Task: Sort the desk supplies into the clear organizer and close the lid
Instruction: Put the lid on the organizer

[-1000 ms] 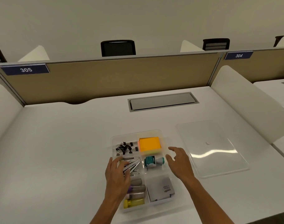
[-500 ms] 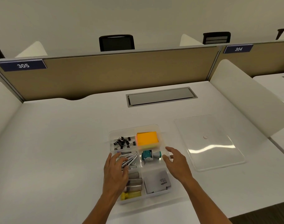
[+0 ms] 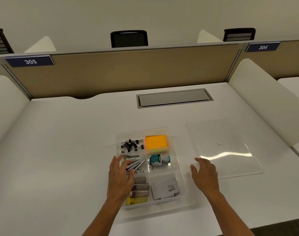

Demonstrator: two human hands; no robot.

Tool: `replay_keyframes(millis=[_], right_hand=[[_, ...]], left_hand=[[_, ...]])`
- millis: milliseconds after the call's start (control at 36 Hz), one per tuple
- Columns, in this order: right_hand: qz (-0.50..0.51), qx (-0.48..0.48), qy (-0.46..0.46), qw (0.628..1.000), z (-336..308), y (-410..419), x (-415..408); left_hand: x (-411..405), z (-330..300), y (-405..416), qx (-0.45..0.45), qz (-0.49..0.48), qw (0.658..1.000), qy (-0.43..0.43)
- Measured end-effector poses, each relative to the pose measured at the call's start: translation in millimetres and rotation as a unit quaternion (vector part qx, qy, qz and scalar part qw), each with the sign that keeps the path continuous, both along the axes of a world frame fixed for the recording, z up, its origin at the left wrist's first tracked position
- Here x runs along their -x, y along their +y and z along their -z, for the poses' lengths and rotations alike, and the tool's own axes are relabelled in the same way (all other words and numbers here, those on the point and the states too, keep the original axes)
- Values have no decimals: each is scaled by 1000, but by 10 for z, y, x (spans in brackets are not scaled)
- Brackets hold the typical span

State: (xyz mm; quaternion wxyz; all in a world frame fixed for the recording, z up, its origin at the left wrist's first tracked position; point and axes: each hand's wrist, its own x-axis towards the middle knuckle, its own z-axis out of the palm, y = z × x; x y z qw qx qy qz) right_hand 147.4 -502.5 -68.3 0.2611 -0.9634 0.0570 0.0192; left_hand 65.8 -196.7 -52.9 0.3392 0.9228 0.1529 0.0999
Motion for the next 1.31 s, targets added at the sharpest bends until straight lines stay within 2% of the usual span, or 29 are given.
replay_keyframes(millis=[222, 500, 722, 1056, 1306], right_hand=[[17, 104, 7, 994, 38, -73, -8], [34, 68, 18, 997, 20, -102, 21], [38, 133, 23, 990, -54, -44, 126], [39, 235, -55, 970, -351, -28, 177], [66, 192, -155, 967, -669, -141, 163]], left_hand=[[-16, 22, -10, -2, 1, 1000, -3], [3, 3, -6, 11, -1, 1000, -4], [-9, 16, 2, 5, 2, 1000, -2], [-11, 22, 3, 3, 10, 1000, -4], [-8, -4, 5, 10, 14, 1000, -6]])
